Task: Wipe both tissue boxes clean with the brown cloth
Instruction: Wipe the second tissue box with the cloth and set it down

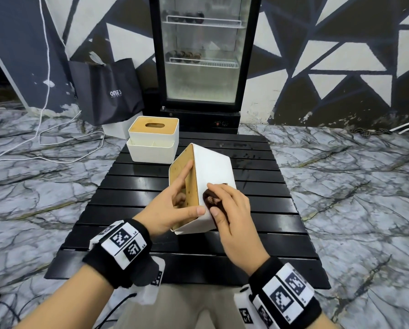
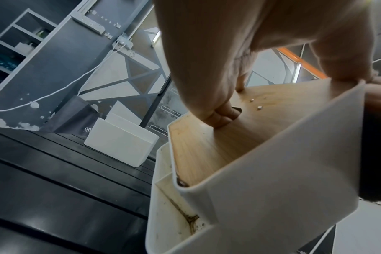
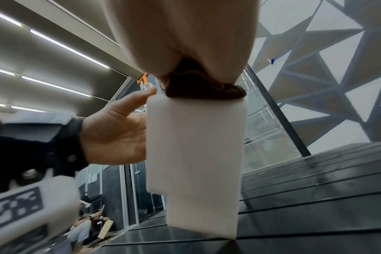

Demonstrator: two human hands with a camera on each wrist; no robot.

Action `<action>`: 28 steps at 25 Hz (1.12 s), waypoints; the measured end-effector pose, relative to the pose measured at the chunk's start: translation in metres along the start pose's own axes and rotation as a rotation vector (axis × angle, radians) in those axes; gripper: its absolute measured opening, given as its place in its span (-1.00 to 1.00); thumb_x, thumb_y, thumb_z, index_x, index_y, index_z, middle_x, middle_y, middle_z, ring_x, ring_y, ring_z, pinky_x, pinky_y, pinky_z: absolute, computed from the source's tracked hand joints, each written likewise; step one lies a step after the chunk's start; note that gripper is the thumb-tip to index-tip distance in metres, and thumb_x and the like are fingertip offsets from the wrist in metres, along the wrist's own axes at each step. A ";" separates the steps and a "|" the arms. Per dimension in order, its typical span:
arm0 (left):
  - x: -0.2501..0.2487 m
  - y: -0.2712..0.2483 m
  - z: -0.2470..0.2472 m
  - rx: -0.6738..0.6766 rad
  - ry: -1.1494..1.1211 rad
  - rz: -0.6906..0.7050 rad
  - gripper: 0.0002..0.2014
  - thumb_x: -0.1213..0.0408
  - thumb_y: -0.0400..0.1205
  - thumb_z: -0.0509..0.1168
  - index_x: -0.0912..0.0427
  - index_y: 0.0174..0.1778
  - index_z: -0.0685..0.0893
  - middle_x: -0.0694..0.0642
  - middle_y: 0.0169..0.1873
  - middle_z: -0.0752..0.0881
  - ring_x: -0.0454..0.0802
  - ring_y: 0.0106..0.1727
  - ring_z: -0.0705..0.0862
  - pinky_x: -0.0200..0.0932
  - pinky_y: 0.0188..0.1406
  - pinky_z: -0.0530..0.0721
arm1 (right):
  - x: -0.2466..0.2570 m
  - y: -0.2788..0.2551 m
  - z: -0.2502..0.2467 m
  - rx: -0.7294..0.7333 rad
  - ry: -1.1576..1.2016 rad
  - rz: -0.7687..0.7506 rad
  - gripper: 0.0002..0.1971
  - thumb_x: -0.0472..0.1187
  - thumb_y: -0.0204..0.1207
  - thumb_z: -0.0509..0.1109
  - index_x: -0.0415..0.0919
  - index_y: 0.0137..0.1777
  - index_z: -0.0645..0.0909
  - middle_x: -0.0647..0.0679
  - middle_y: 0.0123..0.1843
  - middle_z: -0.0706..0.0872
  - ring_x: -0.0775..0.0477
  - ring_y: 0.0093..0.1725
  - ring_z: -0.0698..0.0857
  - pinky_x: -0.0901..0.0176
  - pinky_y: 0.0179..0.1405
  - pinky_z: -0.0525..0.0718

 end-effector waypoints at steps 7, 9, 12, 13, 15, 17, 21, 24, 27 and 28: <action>0.001 -0.004 -0.001 0.032 0.036 -0.009 -0.02 -0.02 0.25 0.49 -0.53 0.46 0.03 -0.25 0.38 0.45 -0.22 0.08 0.67 -0.32 0.11 0.60 | 0.000 0.003 0.001 -0.020 -0.059 0.014 -0.55 0.00 0.55 0.01 0.01 0.42 0.39 0.21 0.29 0.39 0.31 0.29 0.23 0.58 0.37 0.07; 0.000 -0.005 -0.001 0.048 0.053 -0.014 -0.02 -0.03 0.26 0.49 -0.52 0.48 0.01 -0.25 0.42 0.42 -0.23 0.14 0.66 -0.31 0.16 0.59 | 0.005 0.014 0.002 0.011 -0.072 -0.013 -0.54 -0.02 0.55 0.01 -0.03 0.42 0.40 0.17 0.30 0.40 0.24 0.29 0.23 0.58 0.37 0.07; 0.001 -0.007 -0.003 0.050 0.054 -0.022 0.01 -0.02 0.26 0.50 -0.47 0.52 0.01 -0.18 0.42 0.45 -0.21 0.11 0.65 -0.23 0.19 0.60 | -0.001 0.032 -0.004 0.030 -0.084 0.022 -0.57 -0.07 0.56 0.07 -0.04 0.43 0.40 0.07 0.33 0.45 0.23 0.26 0.22 0.66 0.31 0.02; 0.002 -0.007 -0.004 0.050 0.054 -0.027 0.01 -0.02 0.26 0.50 -0.47 0.53 0.02 -0.15 0.41 0.48 -0.16 0.12 0.65 -0.18 0.23 0.61 | -0.004 0.034 -0.006 0.020 -0.087 0.045 -0.57 -0.10 0.56 0.08 -0.04 0.43 0.39 0.05 0.33 0.45 0.23 0.24 0.21 0.69 0.28 0.00; 0.002 -0.008 -0.005 0.055 0.068 -0.035 0.00 -0.01 0.27 0.51 -0.49 0.53 0.03 -0.12 0.38 0.52 -0.03 0.18 0.64 -0.13 0.29 0.60 | -0.003 0.029 -0.006 -0.004 -0.100 0.061 -0.56 -0.13 0.55 0.09 -0.05 0.43 0.38 0.03 0.34 0.44 0.24 0.23 0.19 0.69 0.26 -0.01; 0.001 -0.007 -0.004 0.067 0.081 -0.030 0.00 0.01 0.29 0.51 -0.48 0.54 0.03 -0.13 0.39 0.53 -0.05 0.16 0.64 -0.17 0.25 0.61 | 0.003 0.021 -0.002 -0.005 -0.105 0.033 -0.57 -0.12 0.56 0.07 -0.06 0.44 0.38 0.02 0.36 0.43 0.21 0.26 0.19 0.60 0.33 0.02; -0.002 -0.005 0.000 0.088 0.075 -0.027 0.01 0.07 0.30 0.49 -0.41 0.56 0.02 -0.19 0.40 0.49 -0.20 0.13 0.66 -0.34 0.12 0.58 | 0.015 0.026 0.002 0.054 -0.075 -0.009 -0.57 -0.17 0.57 0.08 -0.08 0.45 0.35 0.00 0.38 0.40 0.23 0.30 0.17 0.63 0.35 0.02; -0.003 -0.006 0.002 0.097 0.080 -0.021 0.01 0.08 0.30 0.49 -0.40 0.57 0.01 -0.20 0.45 0.44 -0.12 0.25 0.63 -0.30 0.21 0.56 | 0.015 0.044 -0.002 0.060 -0.074 0.010 -0.55 -0.16 0.53 0.07 -0.08 0.44 0.35 -0.01 0.37 0.41 0.22 0.27 0.18 0.59 0.28 0.07; -0.003 -0.005 0.003 0.100 0.097 -0.015 0.01 0.07 0.30 0.49 -0.42 0.57 0.03 -0.17 0.45 0.44 -0.04 0.25 0.62 -0.27 0.27 0.56 | 0.011 0.061 -0.008 0.073 -0.089 0.056 -0.58 -0.19 0.57 0.10 -0.07 0.44 0.36 -0.04 0.36 0.41 0.01 0.35 0.25 0.41 0.28 0.08; -0.004 -0.005 0.004 0.097 0.100 -0.016 0.01 0.06 0.29 0.49 -0.42 0.56 0.03 -0.17 0.45 0.45 -0.05 0.23 0.62 -0.28 0.25 0.56 | 0.009 0.066 -0.010 0.085 -0.085 0.074 -0.60 -0.24 0.59 0.13 -0.06 0.44 0.35 -0.04 0.37 0.40 -0.05 0.37 0.26 0.38 0.27 0.08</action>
Point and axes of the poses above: each hand's wrist, its own y-axis towards the middle knuckle, its own z-axis out of the palm, x = y × z, the point moved 2 cm from there along y, towards the middle knuckle
